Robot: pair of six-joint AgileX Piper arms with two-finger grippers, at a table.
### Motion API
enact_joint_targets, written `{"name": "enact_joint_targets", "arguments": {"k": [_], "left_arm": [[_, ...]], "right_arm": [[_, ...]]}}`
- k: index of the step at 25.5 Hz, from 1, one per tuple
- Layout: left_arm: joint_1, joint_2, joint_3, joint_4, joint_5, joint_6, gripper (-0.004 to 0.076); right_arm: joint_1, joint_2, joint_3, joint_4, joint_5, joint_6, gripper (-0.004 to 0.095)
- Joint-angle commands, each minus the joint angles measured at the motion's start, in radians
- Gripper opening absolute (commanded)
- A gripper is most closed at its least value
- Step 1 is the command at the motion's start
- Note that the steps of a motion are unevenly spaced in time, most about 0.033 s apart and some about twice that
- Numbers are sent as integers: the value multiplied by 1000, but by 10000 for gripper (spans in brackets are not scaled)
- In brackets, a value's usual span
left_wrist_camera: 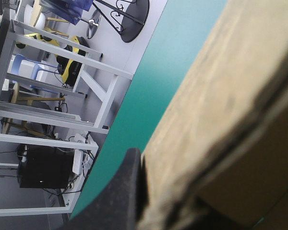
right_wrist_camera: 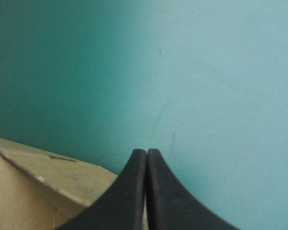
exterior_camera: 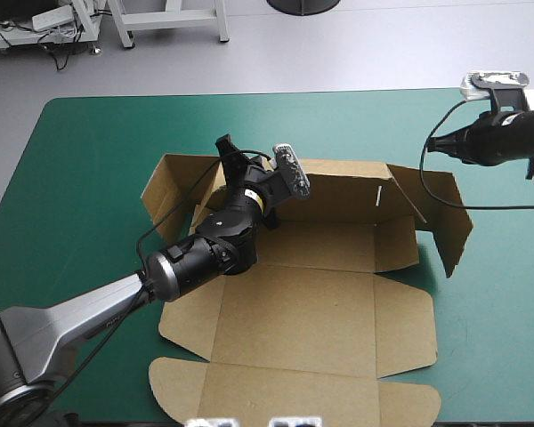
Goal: Fold the box
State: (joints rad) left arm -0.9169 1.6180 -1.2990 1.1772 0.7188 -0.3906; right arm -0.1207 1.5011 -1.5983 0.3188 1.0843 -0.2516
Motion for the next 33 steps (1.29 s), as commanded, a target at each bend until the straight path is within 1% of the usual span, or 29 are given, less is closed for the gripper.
{"name": "enact_joint_targets", "arguments": {"k": [1,4,9,12,28,33], "left_arm": [[0,-42,-29,3,-12,-31,-10],[0,-42,-29,3,-12,-31,-10],[0,-42,-29,-2,-8,-31,-10],[0,-42,-29,-3,-6,-35,-10],[0,-42,-29,-4,-8,-62,-10],[0,-42,-29,-4,-13,-62,-10]], "right_arm": [[-3,24,-46,55,-30,-4,-18],[-3,64,-46,81,4,-13,-18],[-3,58,-43,67,77,-47,-18],[-3,58,-38,34,164,-55,-18],[1,1,-33,49,170,-12,-18],[1,-23,67,45,170,-39,-18]]}}
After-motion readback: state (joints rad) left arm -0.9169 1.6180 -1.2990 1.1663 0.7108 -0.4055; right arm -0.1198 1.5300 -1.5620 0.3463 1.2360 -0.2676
